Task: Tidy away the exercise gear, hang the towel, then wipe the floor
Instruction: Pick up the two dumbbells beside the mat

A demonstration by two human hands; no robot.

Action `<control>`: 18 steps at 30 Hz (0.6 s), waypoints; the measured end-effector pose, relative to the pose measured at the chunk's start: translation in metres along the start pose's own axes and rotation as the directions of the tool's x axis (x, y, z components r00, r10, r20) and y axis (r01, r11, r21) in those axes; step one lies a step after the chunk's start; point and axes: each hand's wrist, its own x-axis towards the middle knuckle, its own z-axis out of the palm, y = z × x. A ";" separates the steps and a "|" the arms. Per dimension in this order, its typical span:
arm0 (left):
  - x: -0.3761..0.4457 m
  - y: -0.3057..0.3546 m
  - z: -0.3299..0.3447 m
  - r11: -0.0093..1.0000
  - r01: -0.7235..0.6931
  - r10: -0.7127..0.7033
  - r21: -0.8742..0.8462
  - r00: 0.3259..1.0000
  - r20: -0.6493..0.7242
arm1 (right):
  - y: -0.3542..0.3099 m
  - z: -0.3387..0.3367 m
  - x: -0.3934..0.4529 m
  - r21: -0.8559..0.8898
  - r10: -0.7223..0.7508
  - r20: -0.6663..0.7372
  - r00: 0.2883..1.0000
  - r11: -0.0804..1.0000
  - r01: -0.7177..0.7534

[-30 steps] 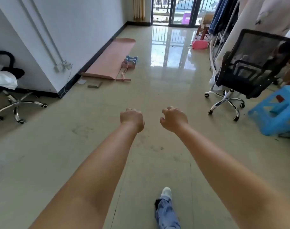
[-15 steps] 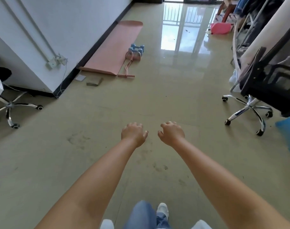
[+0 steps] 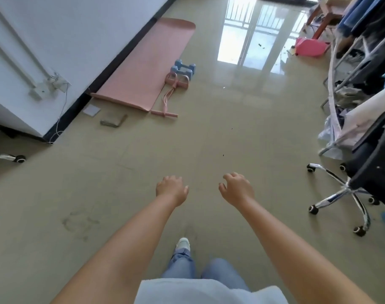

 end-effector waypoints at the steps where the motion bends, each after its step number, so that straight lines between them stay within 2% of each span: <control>1: 0.019 0.001 -0.015 1.000 0.000 0.000 0.002 1.000 0.006 | 0.000 -0.010 0.021 0.009 0.016 0.009 1.000 1.000 -0.016; 7: 0.158 0.021 -0.097 1.000 -0.009 0.008 0.023 0.999 0.032 | 0.005 -0.064 0.168 0.020 0.043 0.039 0.998 0.999 -0.044; 15: 0.368 0.064 -0.232 0.997 0.063 -0.062 0.047 0.998 -0.028 | 0.019 -0.164 0.413 -0.008 -0.045 0.066 0.997 0.999 0.045; 18: 0.430 0.068 -0.288 0.995 0.099 -0.099 -0.006 0.994 -0.054 | 0.011 -0.210 0.495 -0.017 -0.082 0.075 0.994 0.996 0.084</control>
